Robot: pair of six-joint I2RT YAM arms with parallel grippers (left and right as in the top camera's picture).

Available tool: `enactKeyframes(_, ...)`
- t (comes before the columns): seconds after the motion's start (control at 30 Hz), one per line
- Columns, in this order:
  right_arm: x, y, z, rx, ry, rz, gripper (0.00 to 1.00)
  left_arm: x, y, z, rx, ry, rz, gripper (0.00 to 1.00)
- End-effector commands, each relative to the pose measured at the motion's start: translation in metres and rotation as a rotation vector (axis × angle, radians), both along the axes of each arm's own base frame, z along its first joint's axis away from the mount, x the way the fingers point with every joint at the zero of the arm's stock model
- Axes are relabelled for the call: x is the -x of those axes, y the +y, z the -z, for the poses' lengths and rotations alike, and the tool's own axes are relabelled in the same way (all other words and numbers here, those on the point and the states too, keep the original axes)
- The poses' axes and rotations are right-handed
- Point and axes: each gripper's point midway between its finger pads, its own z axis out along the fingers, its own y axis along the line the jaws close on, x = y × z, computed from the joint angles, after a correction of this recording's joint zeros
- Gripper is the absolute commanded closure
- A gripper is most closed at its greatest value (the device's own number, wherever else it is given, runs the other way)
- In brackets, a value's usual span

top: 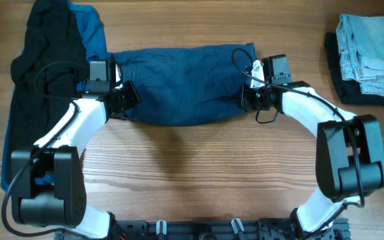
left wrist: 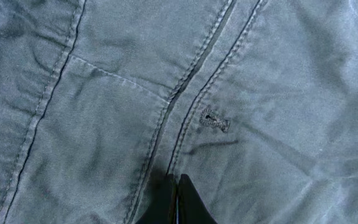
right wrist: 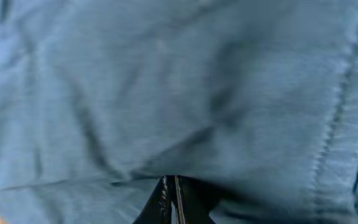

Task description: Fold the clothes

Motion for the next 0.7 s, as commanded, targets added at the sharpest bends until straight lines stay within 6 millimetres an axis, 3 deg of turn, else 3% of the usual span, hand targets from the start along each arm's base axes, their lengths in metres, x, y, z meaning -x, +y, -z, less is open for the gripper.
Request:
enactKeyframes(0.0, -0.005, -0.026, 0.014, 0.052, 0.026, 0.082, 0.96, -0.003, 0.005, 0.003, -0.042, -0.004, -0.003, 0.96)
enactKeyframes(0.2, -0.011, -0.069, 0.015, 0.048, 0.049, 0.208, 0.96, -0.003, 0.008, 0.003, -0.060, -0.004, -0.013, 0.96)
enactKeyframes(0.37, -0.017, -0.069, 0.005, 0.003, 0.031, 0.206, 0.96, -0.006, 0.010, -0.001, -0.040, -0.020, -0.028, 0.95)
enactKeyframes(0.47, -0.031, -0.062, -0.025, -0.032, -0.037, 0.174, 0.96, -0.010, 0.005, -0.021, 0.056, -0.053, -0.019, 0.94)
enactKeyframes(0.57, -0.047, -0.045, -0.078, -0.114, -0.181, 0.064, 0.96, -0.021, 0.007, -0.060, 0.111, -0.145, -0.012, 0.89)
enactKeyframes(0.67, -0.064, -0.023, -0.125, -0.212, -0.332, -0.033, 0.96, -0.036, 0.001, -0.085, 0.113, -0.249, 0.007, 0.88)
